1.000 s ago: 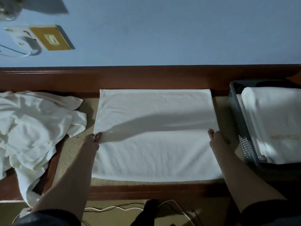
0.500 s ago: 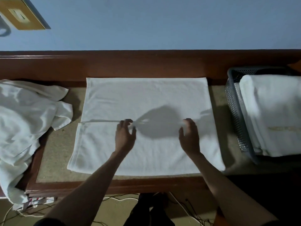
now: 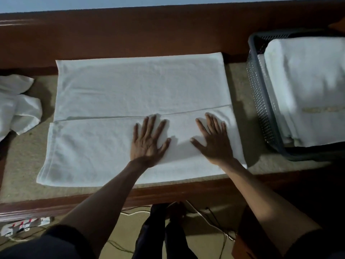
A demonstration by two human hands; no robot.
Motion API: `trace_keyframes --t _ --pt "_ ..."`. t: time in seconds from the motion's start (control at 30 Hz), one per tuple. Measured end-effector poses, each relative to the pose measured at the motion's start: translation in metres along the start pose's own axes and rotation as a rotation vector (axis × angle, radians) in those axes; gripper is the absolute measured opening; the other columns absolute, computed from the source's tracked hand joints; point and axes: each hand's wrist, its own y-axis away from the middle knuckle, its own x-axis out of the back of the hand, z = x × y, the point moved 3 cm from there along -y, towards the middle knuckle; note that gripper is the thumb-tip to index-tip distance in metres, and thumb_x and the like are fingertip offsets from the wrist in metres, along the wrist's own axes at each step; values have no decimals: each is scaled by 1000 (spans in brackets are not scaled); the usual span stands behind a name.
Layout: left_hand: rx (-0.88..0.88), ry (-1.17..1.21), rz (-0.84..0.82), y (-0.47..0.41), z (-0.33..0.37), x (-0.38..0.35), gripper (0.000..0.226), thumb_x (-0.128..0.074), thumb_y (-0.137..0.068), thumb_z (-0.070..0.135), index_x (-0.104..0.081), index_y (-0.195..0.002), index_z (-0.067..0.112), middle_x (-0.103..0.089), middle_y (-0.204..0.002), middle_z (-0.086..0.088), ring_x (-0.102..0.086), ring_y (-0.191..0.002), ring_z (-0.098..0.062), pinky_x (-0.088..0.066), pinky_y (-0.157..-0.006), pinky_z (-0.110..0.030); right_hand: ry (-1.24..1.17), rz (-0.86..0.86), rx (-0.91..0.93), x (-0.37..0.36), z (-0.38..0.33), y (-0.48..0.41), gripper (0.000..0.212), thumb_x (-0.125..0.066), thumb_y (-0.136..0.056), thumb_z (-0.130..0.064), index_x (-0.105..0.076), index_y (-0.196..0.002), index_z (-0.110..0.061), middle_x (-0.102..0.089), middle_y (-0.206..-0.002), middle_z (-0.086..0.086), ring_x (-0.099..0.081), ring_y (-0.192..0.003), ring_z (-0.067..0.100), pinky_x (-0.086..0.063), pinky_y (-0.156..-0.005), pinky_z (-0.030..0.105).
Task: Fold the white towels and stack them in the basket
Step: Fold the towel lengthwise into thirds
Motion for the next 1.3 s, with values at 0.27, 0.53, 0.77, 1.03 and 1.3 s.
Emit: trace_keyframes --t 0.27,0.53,0.77,1.03,1.3 --pt "18 1 -4 -1 1 1 69 -22 -103 68 1 -163 41 10 -172 3 12 -158 -20 -3 -126 -56 17 124 -375 19 35 -6 71 -27 -104 -59 -24 -160 -16 -16 -168 15 -12 -155 35 -8 -124 59" --pt "6 -11 16 0 1 0 69 -22 -104 66 1 -163 40 9 -172 2 11 -158 -20 -5 -126 -56 -92 20 17 -14 -51 26 61 -28 -108 -51 -18 -162 -24 -1 -170 8 4 -157 24 -6 -126 50" --pt "10 -1 28 -1 0 -2 68 -22 -103 67 -2 -163 41 6 -173 2 8 -159 -21 -5 -126 -57 -17 93 -232 4 27 34 66 -20 -106 -57 -14 -162 -24 -5 -170 8 -3 -157 27 -9 -126 50" --pt "6 20 23 0 -7 -7 69 -19 -104 64 3 -163 37 12 -172 -1 13 -158 -22 -1 -126 -55 -365 537 -136 -1 -94 -8 35 -51 -103 -9 -61 -136 -3 -50 -150 19 -43 -144 29 -39 -117 44" --pt "-74 57 7 17 -48 0 61 -18 -108 59 -3 -163 40 4 -173 1 6 -159 -21 -1 -127 -54 -210 398 -176 -23 -119 -21 43 -45 -105 -22 -52 -146 -12 -39 -159 14 -29 -151 27 -30 -119 45"
